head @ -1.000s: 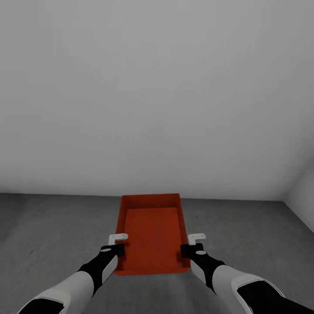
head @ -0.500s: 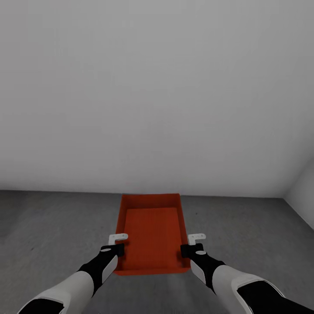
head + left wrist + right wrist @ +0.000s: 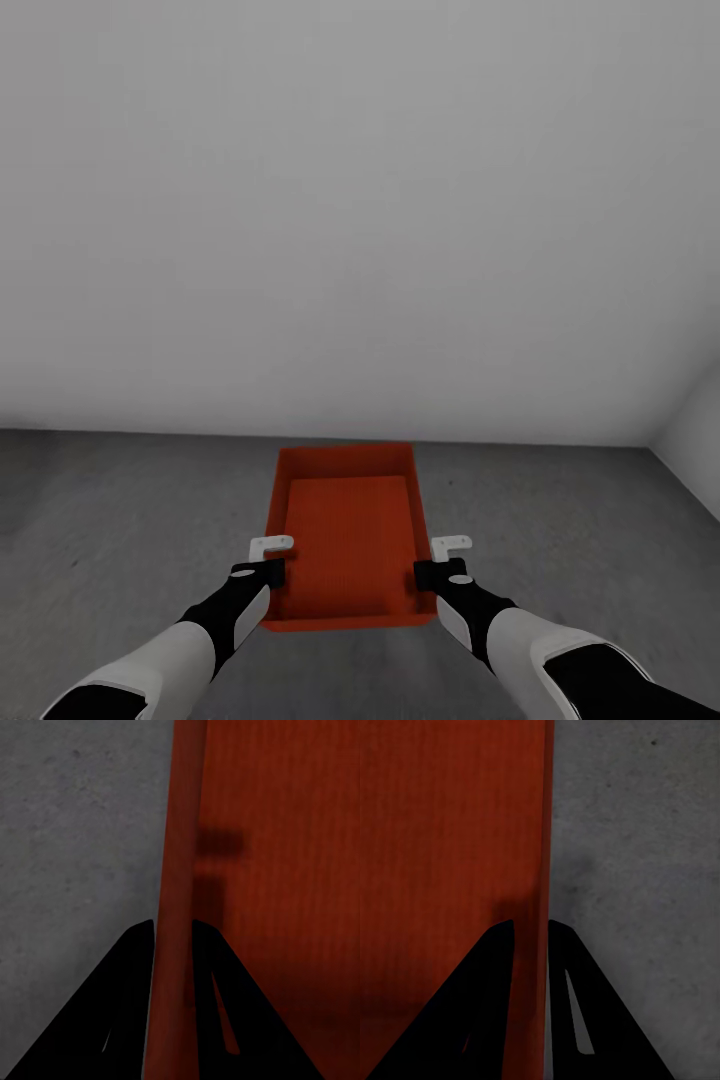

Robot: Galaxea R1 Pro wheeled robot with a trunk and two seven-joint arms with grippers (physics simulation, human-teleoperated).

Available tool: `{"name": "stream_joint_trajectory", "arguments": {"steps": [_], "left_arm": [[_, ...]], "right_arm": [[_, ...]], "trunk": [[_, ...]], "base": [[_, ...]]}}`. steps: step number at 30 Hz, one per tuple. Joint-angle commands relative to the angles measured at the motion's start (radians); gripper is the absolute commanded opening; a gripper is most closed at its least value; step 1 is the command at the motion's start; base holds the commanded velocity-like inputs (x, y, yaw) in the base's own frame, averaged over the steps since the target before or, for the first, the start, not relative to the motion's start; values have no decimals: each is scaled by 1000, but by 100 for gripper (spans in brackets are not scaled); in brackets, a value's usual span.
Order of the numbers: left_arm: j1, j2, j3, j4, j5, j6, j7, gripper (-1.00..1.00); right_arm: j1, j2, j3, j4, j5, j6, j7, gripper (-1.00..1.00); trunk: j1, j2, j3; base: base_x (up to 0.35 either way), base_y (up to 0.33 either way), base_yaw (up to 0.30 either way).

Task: Move the two storage containers from the living room to the garage. In the garage, place one container on the floor and stack the other container on top of it (either order is fine).

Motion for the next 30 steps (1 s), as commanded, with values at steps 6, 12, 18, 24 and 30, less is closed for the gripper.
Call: {"name": "stream_joint_trajectory", "arguments": {"steps": [6,12,18,24,30], "left_arm": [[-1,21,24,-2,-9,7,13,-100],[-1,21,24,-2,-9,7,13,-100],[-1,21,24,-2,-9,7,13,-100],[-1,20,24,-2,-9,7,13,-100],[-1,19,24,-2,-9,7,13,-100]], "right_arm": [[-1,-3,-11,1,-14,-7,-5,-100],[-1,-3,-10,1,-14,-6,-5,-100],[-1,-3,-11,1,-14,-6,-5,-100],[-1,-3,-10,1,-14,-6,-5,-100],[-1,-3,-10,1,-14,-5,-5,-100]], "trunk": [[0,0,-11],[0,0,-20],[0,0,-30],[0,0,-40],[0,0,-50]], "base": [[0,0,0],[0,0,0],[0,0,0],[0,0,0],[0,0,0]]}}
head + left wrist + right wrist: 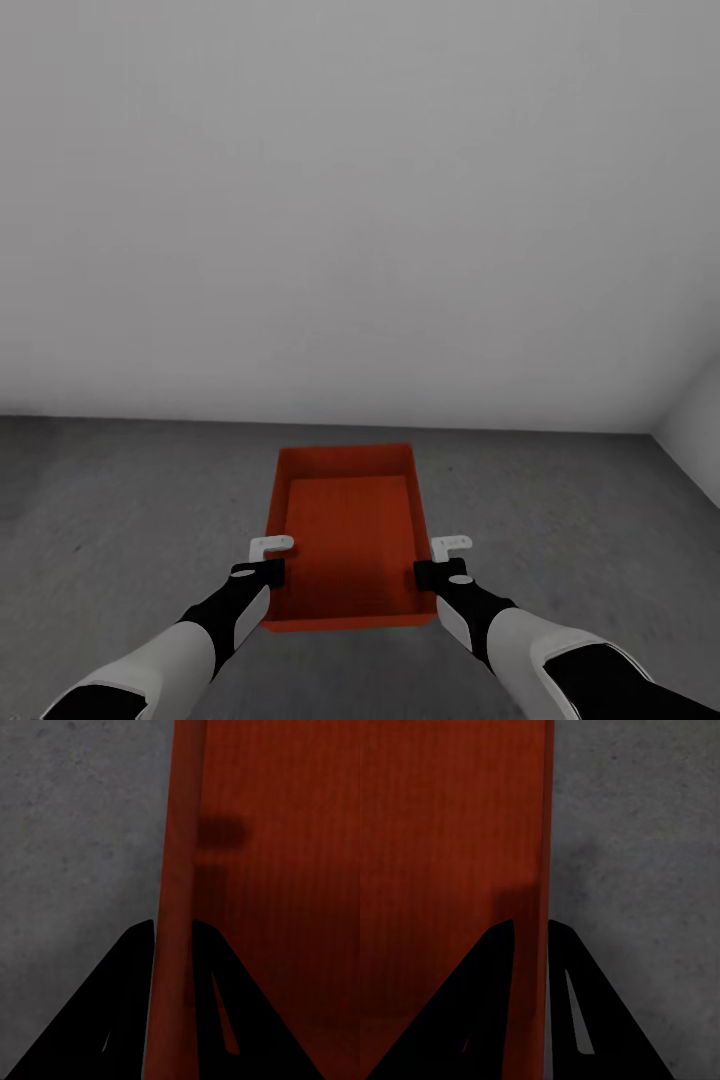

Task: Move the two storage containers from the living room to the garage. In the garage, place one container on the floor and stack the other container on top of it (either order is fine).

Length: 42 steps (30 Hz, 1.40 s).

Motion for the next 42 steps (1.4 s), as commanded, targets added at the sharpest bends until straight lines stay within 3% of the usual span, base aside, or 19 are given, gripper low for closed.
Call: {"name": "stream_joint_trajectory", "arguments": {"steps": [1,34,42], "left_arm": [[-1,19,23,-3,-7,8,13,-100],[-1,19,23,-3,-7,9,13,-100],[-1,19,23,-3,-6,9,13,-100]], "right_arm": [[-1,-3,-11,0,-14,-6,-5,-100],[-1,-3,-11,0,-14,-6,-5,-100],[-1,-3,-11,0,-14,-7,-5,-100]], "trunk": [[0,0,-2],[0,0,-56],[0,0,-59]], "base": [[0,0,0],[0,0,0],[0,0,0]]}}
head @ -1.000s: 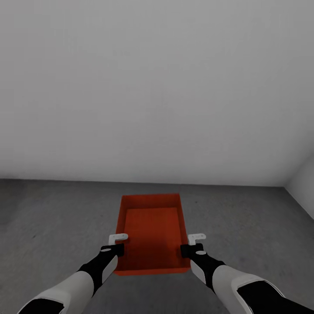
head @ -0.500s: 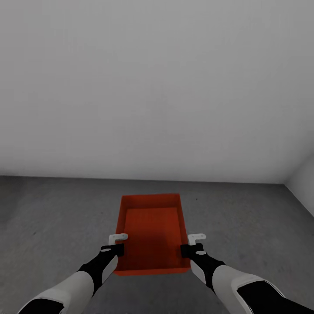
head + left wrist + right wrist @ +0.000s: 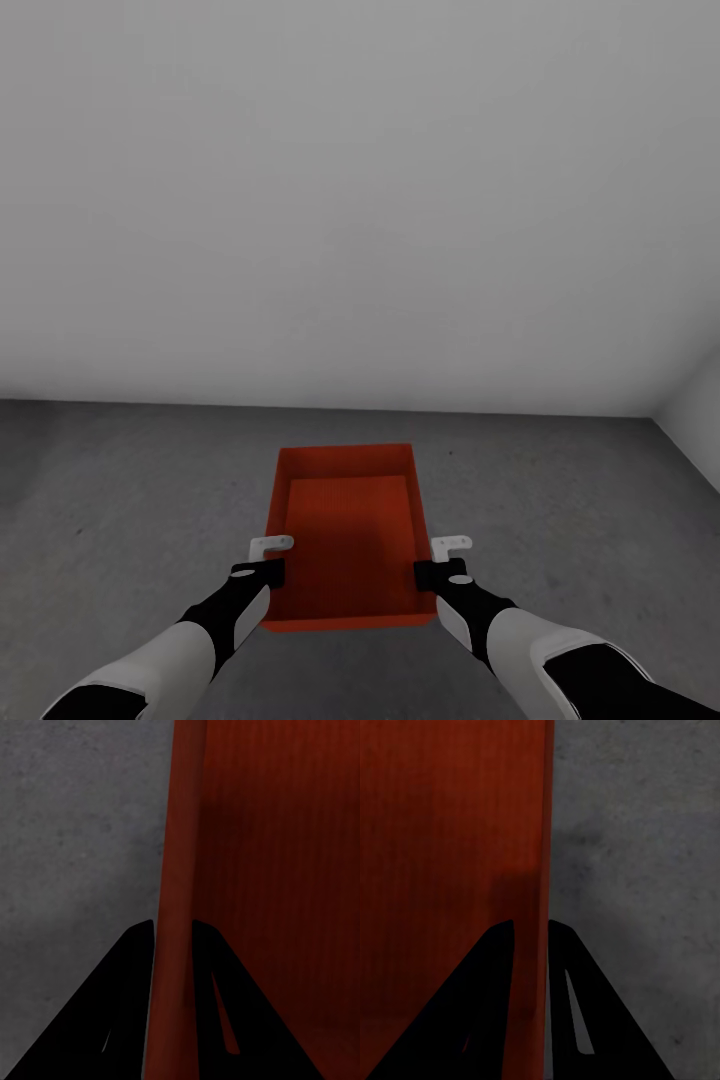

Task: Move the two storage containers from the living room to the garage. In the garage, place one container on the floor and stack the other container on top of it (either order is fine).

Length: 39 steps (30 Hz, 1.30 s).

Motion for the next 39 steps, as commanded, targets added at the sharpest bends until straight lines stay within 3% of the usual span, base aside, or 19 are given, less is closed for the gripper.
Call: {"name": "stream_joint_trajectory", "arguments": {"steps": [1,15,26,39], "left_arm": [[0,19,23,-2,-4,8,14,-100],[0,19,23,-2,-4,8,14,-100],[0,19,23,-2,-4,8,14,-100],[0,19,23,-2,-4,8,14,-100]], "right_arm": [[-1,-3,-11,0,-12,-6,-5,-100],[-1,-3,-11,0,-12,-6,-5,-100],[-1,-3,-12,0,-12,-6,-5,-100],[-1,-3,-11,0,-12,-6,-5,-100]], "trunk": [[0,0,-1],[0,0,-1],[42,-77,-36],[92,-168,-96]], "base": [[0,0,0],[0,0,0],[0,0,0],[0,0,-5]]}}
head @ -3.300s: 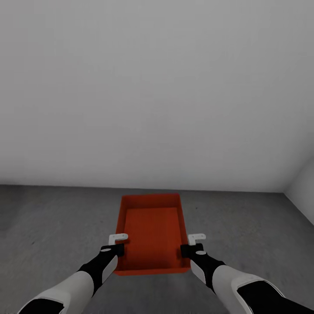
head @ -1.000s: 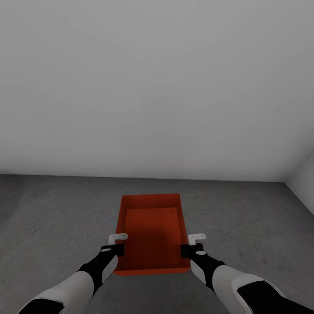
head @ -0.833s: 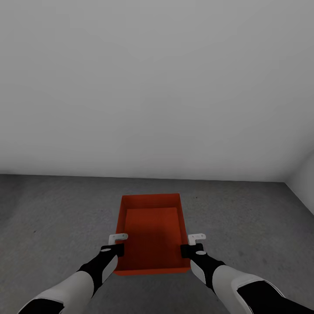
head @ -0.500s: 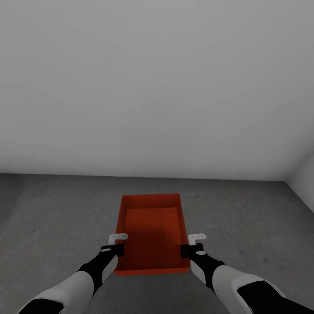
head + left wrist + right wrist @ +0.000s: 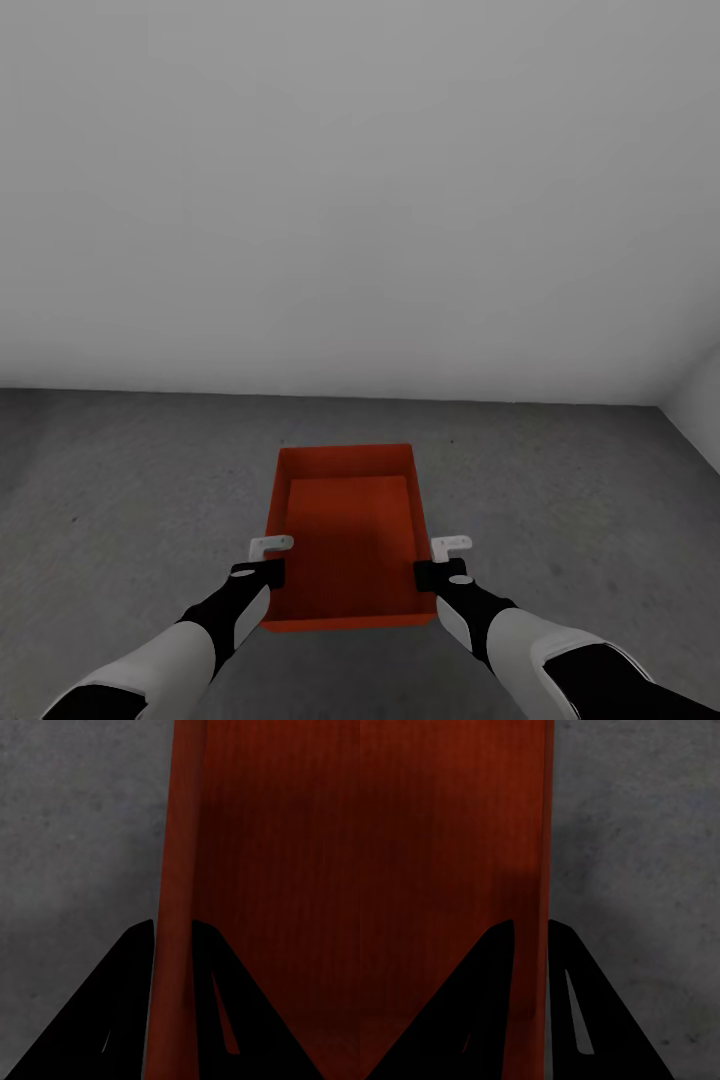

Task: Move the two storage containers from the living room to the garage. In the garage, place one container on the floor and stack the other container on top of it (either order is fine).

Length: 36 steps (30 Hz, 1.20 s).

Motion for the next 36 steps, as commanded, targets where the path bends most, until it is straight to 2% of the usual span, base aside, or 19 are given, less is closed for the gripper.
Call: {"name": "stream_joint_trajectory", "arguments": {"steps": [1,22,36], "left_arm": [[0,19,23,-2,-5,8,14,-100],[0,19,23,-2,-5,8,14,-100],[0,19,23,-2,-5,8,14,-100]], "right_arm": [[-1,-3,-12,-1,-11,-6,-5,-100],[-1,-3,-13,-1,-11,-5,-5,-100],[-1,-3,-13,-1,-11,-7,-5,-100]], "trunk": [[4,-8,-5],[8,-15,-40],[8,-15,-52]], "base": [[0,0,-59],[0,0,-152],[0,0,-40]]}}
